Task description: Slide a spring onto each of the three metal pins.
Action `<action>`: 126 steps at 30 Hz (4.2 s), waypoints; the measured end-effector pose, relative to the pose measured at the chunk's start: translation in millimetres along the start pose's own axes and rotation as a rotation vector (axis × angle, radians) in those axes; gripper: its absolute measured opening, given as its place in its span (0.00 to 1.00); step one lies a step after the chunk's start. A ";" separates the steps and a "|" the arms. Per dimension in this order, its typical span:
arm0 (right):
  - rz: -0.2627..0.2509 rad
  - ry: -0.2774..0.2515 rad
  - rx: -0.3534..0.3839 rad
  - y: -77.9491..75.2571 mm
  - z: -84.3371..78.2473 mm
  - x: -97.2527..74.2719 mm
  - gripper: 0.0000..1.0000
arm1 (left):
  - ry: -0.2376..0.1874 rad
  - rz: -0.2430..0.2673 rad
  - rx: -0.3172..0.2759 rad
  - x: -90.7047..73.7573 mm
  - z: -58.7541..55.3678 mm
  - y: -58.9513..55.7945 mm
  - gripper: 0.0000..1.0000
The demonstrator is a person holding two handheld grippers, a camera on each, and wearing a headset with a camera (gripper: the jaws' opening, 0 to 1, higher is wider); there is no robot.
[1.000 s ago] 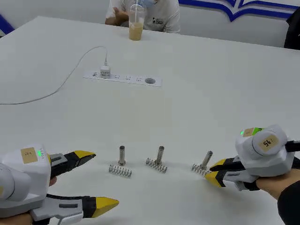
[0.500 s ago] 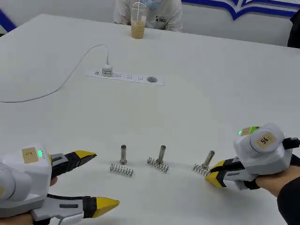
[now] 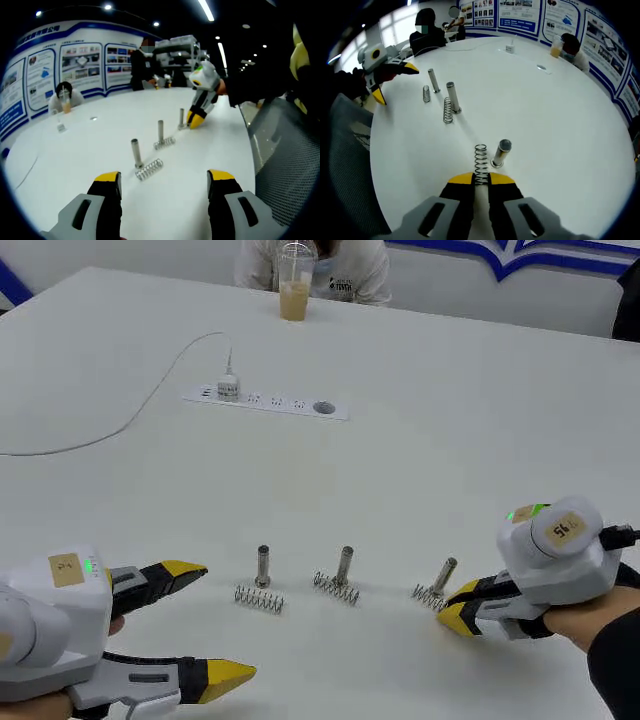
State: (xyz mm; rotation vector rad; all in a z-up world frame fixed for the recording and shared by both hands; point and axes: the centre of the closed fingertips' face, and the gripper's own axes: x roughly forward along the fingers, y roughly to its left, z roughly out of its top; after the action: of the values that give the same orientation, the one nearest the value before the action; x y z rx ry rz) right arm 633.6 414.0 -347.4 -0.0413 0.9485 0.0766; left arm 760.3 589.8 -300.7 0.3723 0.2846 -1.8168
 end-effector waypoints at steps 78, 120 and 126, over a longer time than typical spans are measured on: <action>0.279 -0.034 -0.458 121.2 63.9 0.6 0.11 | -0.019 -0.284 0.144 60.3 25.8 -64.8 0.30; 0.317 0.001 -0.509 129.4 50.7 1.3 0.14 | -0.026 -0.353 0.228 56.6 25.3 -78.9 0.10; 0.315 -0.016 -0.507 129.2 52.2 -1.2 0.13 | -0.024 -0.353 0.220 56.6 24.8 -78.9 0.10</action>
State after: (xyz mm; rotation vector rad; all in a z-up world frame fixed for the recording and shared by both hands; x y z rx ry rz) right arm 664.4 546.2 -316.3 -0.3590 0.8938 0.6071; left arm 667.7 551.7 -300.1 0.4764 0.1383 -2.2075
